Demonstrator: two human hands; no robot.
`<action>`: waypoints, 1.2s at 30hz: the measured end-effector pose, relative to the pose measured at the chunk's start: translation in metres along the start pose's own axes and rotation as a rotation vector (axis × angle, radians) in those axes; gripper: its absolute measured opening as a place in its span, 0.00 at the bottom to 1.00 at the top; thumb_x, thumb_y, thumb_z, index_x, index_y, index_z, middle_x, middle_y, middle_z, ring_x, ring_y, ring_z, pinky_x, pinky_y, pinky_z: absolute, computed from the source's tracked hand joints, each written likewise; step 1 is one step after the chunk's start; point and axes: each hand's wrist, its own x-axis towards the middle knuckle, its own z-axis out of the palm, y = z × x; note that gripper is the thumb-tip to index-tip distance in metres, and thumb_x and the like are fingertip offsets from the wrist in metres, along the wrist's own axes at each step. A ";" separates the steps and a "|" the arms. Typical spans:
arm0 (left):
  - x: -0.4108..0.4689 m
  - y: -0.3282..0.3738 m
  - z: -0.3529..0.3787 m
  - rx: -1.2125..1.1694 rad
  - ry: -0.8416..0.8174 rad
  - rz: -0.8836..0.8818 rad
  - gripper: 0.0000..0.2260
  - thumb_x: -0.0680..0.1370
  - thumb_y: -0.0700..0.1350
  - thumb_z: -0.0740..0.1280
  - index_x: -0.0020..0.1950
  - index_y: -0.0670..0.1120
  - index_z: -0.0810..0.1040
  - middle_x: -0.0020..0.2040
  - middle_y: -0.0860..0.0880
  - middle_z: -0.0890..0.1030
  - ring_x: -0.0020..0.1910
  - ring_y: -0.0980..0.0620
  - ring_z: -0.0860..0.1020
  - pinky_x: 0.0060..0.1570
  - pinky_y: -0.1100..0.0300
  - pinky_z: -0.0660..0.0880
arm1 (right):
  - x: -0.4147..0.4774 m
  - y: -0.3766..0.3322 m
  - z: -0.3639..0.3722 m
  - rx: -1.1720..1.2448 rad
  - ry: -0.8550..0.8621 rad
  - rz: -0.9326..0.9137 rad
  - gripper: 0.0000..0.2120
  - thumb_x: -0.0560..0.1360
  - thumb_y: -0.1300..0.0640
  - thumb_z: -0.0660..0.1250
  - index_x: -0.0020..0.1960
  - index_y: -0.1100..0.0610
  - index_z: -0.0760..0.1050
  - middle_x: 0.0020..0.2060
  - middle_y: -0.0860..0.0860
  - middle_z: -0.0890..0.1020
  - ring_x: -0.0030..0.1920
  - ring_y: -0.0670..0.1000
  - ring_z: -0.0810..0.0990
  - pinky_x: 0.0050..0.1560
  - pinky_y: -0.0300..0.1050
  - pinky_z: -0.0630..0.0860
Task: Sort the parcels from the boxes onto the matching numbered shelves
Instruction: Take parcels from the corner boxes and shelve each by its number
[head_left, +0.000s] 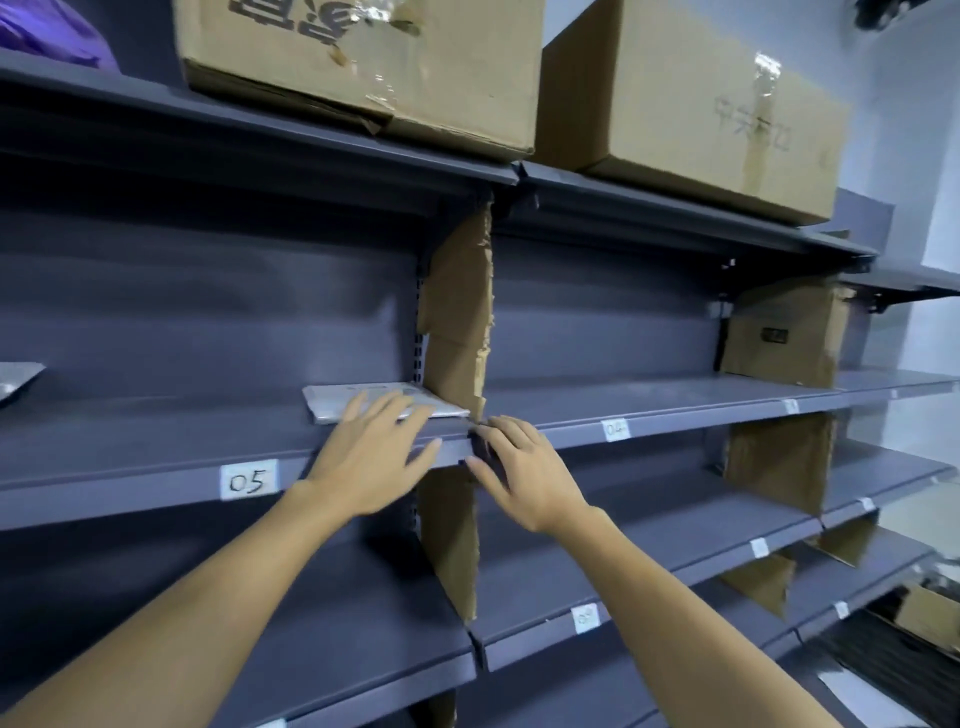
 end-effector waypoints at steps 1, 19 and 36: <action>0.003 0.022 0.004 0.000 0.053 0.059 0.29 0.79 0.60 0.50 0.68 0.45 0.77 0.66 0.44 0.78 0.66 0.43 0.75 0.69 0.44 0.66 | -0.011 0.012 -0.006 -0.030 0.021 -0.006 0.26 0.82 0.40 0.54 0.69 0.57 0.73 0.65 0.54 0.77 0.67 0.57 0.73 0.68 0.52 0.69; 0.102 0.497 0.110 -0.339 -0.223 0.458 0.39 0.72 0.67 0.37 0.82 0.54 0.54 0.82 0.50 0.54 0.81 0.51 0.50 0.78 0.50 0.44 | -0.363 0.320 -0.205 -0.284 -0.367 0.629 0.39 0.77 0.28 0.46 0.79 0.51 0.58 0.81 0.52 0.55 0.81 0.54 0.46 0.78 0.60 0.47; 0.245 0.845 0.229 -0.539 -0.323 0.868 0.44 0.67 0.70 0.34 0.81 0.57 0.51 0.82 0.52 0.52 0.81 0.53 0.45 0.78 0.47 0.43 | -0.572 0.547 -0.318 -0.475 -0.531 1.208 0.35 0.81 0.36 0.56 0.81 0.53 0.55 0.81 0.54 0.54 0.81 0.55 0.46 0.78 0.62 0.49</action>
